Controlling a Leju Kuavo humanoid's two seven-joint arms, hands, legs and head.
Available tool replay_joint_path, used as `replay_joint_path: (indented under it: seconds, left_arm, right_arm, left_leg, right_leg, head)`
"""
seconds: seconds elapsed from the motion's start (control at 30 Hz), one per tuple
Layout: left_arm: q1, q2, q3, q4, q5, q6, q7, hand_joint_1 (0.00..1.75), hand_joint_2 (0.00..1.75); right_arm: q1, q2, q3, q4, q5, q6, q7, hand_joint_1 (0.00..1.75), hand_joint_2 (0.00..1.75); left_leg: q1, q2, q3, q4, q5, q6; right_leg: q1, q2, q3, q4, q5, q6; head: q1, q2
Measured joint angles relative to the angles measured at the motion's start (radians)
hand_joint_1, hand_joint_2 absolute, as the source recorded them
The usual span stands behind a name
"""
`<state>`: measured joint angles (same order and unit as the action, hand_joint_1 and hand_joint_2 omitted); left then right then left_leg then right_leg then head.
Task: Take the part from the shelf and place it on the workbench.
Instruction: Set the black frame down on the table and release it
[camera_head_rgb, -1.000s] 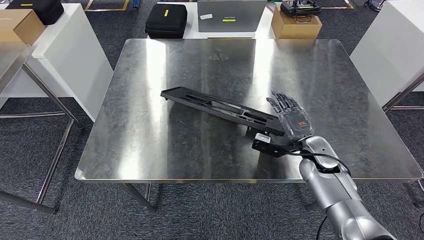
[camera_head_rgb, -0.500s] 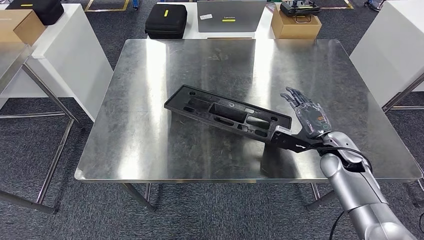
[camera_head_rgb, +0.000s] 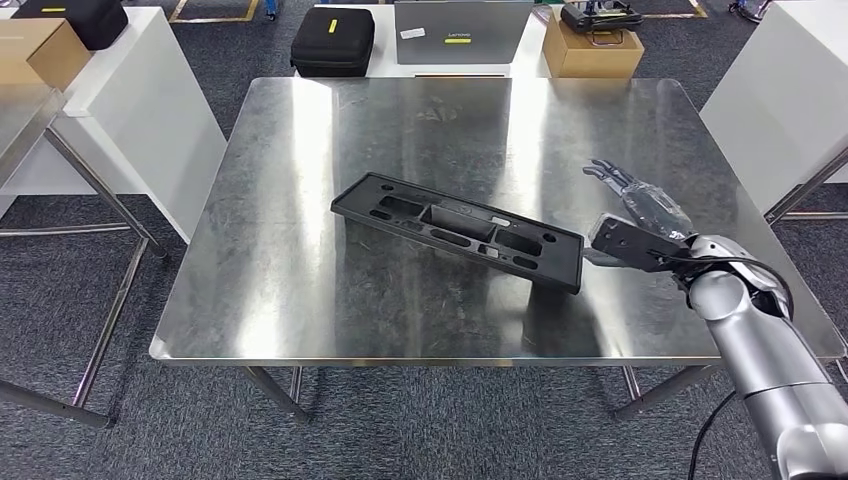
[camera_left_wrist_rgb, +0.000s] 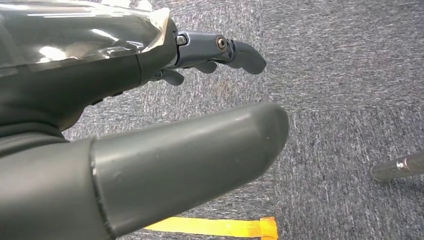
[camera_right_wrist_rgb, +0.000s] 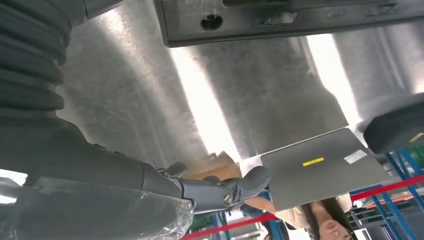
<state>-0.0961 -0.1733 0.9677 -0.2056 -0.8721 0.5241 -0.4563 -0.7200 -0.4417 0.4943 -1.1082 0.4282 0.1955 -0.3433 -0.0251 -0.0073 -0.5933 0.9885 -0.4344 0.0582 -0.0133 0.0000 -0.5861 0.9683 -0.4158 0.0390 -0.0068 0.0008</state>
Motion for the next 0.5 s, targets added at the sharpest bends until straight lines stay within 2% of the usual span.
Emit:
replay_joint_path:
  seconds: [0.13,0.33,0.43,0.5]
  left_arm:
    - [0.000,0.000,0.006,0.000,0.001,0.000,0.000,0.00,0.00]
    - [0.000,-0.001,0.007,0.000,0.003,0.002,0.000,0.00,0.00]
    - [0.000,-0.001,0.009,0.000,0.009,0.006,-0.002,0.00,0.00]
    - [0.000,-0.002,0.014,0.000,0.014,0.006,-0.005,0.00,0.00]
  right_arm:
    - [-0.014,-0.036,0.000,-0.006,-0.050,-0.002,0.003,0.00,1.75]
    - [-0.020,-0.076,0.000,-0.020,-0.045,-0.036,0.014,0.00,1.75]
    - [-0.017,-0.107,-0.003,-0.036,0.000,-0.118,0.053,0.00,1.75]
    - [-0.002,-0.154,-0.018,-0.056,0.030,-0.192,0.084,0.00,1.75]
  left_leg:
    - [0.000,0.000,0.000,0.000,0.000,0.000]
    - [0.000,0.000,0.000,0.000,0.000,0.000]
    - [0.000,-0.001,0.000,0.000,0.000,0.001]
    - [0.000,-0.004,0.000,0.001,0.000,0.001]
  right_leg:
    - [0.000,0.000,0.000,0.000,0.000,0.000]
    - [0.000,0.000,0.000,0.000,0.000,0.000]
    - [0.000,-0.001,-0.001,0.000,0.000,0.001]
    - [0.000,-0.004,-0.001,-0.001,-0.001,0.002]
  head:
    - [0.000,0.000]
    - [0.000,0.000]
    - [0.000,0.000]
    - [0.000,0.000]
